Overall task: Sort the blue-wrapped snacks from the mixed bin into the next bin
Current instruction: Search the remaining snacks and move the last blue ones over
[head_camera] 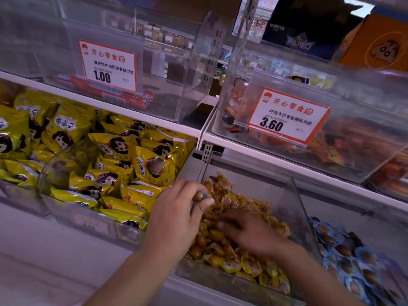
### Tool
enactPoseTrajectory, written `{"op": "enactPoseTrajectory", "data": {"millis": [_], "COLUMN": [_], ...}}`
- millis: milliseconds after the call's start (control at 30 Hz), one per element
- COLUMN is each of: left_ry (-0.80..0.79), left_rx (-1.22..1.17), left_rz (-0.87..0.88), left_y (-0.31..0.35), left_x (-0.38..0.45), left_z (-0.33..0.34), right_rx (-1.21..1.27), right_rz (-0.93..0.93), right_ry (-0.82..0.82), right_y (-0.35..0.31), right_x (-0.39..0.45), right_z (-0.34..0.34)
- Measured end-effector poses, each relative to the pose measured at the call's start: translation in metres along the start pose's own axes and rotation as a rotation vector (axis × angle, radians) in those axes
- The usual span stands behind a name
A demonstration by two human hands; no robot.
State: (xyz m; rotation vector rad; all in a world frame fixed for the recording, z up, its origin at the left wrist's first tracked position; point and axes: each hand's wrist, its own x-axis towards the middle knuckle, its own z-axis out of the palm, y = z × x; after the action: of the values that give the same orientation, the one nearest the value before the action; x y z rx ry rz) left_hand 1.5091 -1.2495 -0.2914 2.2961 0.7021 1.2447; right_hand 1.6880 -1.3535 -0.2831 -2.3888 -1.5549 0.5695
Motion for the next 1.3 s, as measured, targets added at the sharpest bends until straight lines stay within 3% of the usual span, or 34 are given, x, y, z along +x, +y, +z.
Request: {"op": "enactPoseTrajectory", "data": {"millis": [67,167,433,533,667,767,900,1067,1300], "left_ry": [-0.017,-0.021,-0.036,-0.029,0.019,0.009,-0.003,0.004,-0.002], "left_rx": [-0.061,-0.073,-0.131,-0.159,-0.203,-0.197,-0.178,-0.189,-0.192], "left_rz": [-0.058,-0.099,-0.141,-0.159,-0.147,-0.126,-0.121,-0.109,-0.111], "left_y": [-0.003,-0.005,-0.004,-0.002,0.001,0.003,0.003,0.002,0.003], "left_x": [-0.002,0.000,0.005,0.005,0.007,0.005,0.001,0.000,-0.001], "left_z": [0.002,0.004,0.004,0.004,0.003,0.004,0.006,0.007,0.006], "right_rx": [-0.170,-0.185,-0.570,-0.756,-0.512,-0.292,-0.400,-0.579,-0.513], "right_rz": [-0.029,-0.003,0.269,0.249,-0.032,-0.093,0.018,0.000,-0.008], "right_ry": [-0.078,-0.052,-0.085,-0.110,-0.008,-0.244,-0.422,-0.337,-0.159], "right_y": [0.004,0.017,0.049,0.041,0.019,0.016,0.020,0.019,0.033], "right_x": [0.007,0.023,0.057,0.056,0.049,0.047,0.052,0.060,0.071], "right_z": [0.019,0.014,-0.018,-0.015,-0.007,-0.004,-0.016,0.002,0.001]}}
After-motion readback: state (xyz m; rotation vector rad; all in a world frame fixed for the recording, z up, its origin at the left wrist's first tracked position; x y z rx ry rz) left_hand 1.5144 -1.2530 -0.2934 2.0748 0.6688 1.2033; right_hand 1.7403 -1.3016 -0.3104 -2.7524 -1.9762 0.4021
